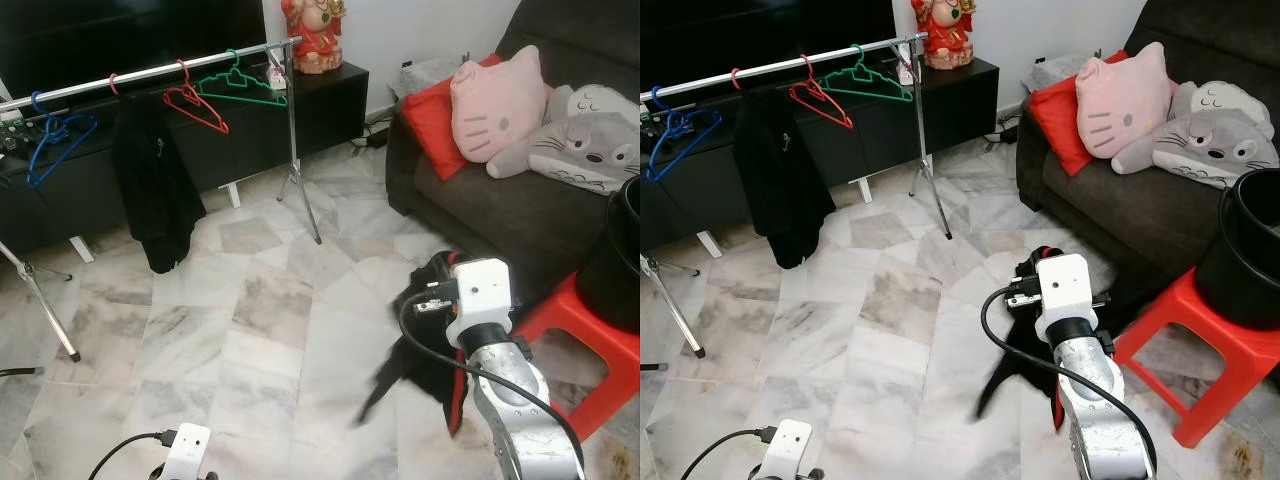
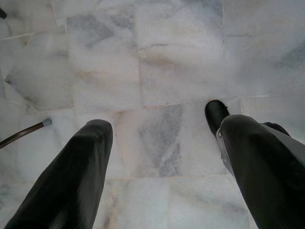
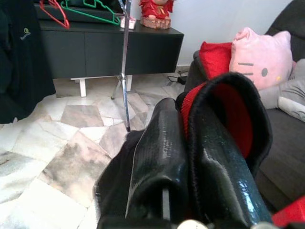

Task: Hang hanger

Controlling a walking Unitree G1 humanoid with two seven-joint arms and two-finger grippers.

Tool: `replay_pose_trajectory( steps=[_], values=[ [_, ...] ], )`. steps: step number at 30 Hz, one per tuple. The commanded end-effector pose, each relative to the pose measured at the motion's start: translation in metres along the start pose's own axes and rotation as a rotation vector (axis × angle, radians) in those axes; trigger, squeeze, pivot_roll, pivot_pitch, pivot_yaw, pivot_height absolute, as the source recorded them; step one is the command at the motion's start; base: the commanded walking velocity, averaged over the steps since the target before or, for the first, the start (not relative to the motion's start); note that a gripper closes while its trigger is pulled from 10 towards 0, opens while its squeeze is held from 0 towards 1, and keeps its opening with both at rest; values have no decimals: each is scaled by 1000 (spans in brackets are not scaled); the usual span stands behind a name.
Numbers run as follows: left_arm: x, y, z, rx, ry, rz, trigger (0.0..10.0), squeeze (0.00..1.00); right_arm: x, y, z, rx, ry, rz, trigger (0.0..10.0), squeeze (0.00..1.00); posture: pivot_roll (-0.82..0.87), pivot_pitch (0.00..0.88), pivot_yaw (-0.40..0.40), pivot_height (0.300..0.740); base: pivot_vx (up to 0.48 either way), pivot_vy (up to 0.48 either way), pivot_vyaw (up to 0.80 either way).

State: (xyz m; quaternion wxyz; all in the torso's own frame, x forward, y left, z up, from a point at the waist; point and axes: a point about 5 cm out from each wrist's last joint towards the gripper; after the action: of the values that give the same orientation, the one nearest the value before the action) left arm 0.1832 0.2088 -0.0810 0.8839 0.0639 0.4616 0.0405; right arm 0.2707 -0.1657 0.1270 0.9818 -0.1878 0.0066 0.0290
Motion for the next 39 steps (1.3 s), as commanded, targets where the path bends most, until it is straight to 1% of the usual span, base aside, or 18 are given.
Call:
replay_pose_trajectory(
  steps=[1,2,4,5,9,13,18,23,27,30,34,36,39],
  values=[
    [0,4,-2,-5,4,14,10000,0,3,-8,2,23,-6,-51,10000,0,-190,0,33,740,0,0,0],
    [0,4,-2,-8,1,15,10000,0,2,-13,-2,42,13,-89,10000,0,-191,0,34,740,0,0,0],
    [0,4,-2,-13,1,15,10000,0,2,-15,-4,55,19,-101,10000,0,-189,0,34,740,0,0,0],
    [-1,4,-2,-19,1,15,10000,0,1,-18,-9,95,44,-133,10000,0,-187,0,34,740,0,0,0],
    [-1,4,-4,-26,13,13,10000,0,-2,-23,-17,150,79,-181,10000,0,-185,0,35,740,0,0,0],
    [-1,4,-5,-35,17,6,10000,0,-3,-24,-19,145,85,-191,10000,0,-187,0,37,740,0,0,0],
    [-1,4,-6,-38,22,4,10000,0,-2,-25,-17,152,65,-197,10000,0,-188,0,38,740,280,0,0],
    [-1,4,-7,-43,23,2,10000,0,-2,-23,-14,157,51,-197,10000,0,-185,0,38,740,347,0,0],
    [-1,4,-7,-36,22,7,10000,0,-3,-18,-15,124,52,-164,10000,0,-192,0,40,740,369,0,0],
    [-1,4,-7,-36,22,2,10000,0,-2,-15,-12,124,40,-155,10000,0,-190,0,39,740,380,0,0],
    [-1,3,-7,-37,23,0,10000,0,-2,-13,-11,123,28,-147,10000,0,-188,0,38,740,406,0,728],
    [-1,3,-7,-38,23,0,10000,0,-1,-14,-12,138,30,-146,10000,0,-188,0,38,740,412,0,0],
    [-1,3,-8,-37,24,-1,10000,0,0,-13,-11,135,29,-139,10000,0,-189,0,37,740,412,0,0]
  ],
)
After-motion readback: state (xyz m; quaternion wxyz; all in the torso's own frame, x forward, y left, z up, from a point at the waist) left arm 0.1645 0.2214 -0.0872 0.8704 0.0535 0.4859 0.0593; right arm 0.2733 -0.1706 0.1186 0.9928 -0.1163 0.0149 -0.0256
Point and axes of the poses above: a point about 5 cm out from each wrist's last joint towards the gripper, its own x axis pointing out of the wrist towards the gripper, its own z axis along the axis of the wrist's last joint, y = z × x, and after that the axes turned 9 degrees about -x, right-handed
